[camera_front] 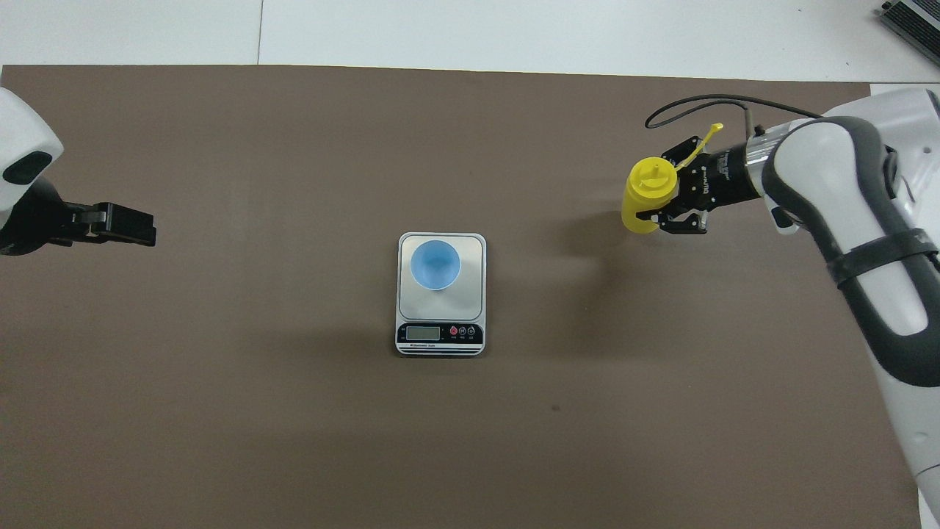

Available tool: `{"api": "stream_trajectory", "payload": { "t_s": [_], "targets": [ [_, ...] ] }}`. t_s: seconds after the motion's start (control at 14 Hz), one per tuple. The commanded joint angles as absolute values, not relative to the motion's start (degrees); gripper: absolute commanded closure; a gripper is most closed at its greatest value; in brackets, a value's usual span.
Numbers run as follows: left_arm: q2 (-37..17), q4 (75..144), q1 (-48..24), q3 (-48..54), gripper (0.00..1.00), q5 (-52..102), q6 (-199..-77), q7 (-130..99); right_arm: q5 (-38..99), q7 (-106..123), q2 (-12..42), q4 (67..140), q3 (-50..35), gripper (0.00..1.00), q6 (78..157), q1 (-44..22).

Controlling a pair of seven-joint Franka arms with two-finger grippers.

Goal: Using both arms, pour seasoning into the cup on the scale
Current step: 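Grasp the yellow bottle with the right gripper and lift it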

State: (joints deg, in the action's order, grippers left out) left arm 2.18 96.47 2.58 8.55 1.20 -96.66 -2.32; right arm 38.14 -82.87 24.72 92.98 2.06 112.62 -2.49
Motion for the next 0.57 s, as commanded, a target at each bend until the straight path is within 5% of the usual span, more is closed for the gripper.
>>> {"api": "stream_trajectory", "payload": {
  "t_s": [0.0, 0.5],
  "targets": [
    [2.8, 97.2, 2.5, 8.4, 0.0, 1.9, -97.3, -3.0, 32.4, -92.4, 23.2, 94.3, 2.4, 1.0, 118.5, -8.1],
    [2.8, 97.3, 2.5, 8.5, 0.0, 1.9, -97.3, -3.1, 9.4, -113.8, 23.8, 93.3, 2.3, 1.0, 123.8, -22.6]
  ]
}}
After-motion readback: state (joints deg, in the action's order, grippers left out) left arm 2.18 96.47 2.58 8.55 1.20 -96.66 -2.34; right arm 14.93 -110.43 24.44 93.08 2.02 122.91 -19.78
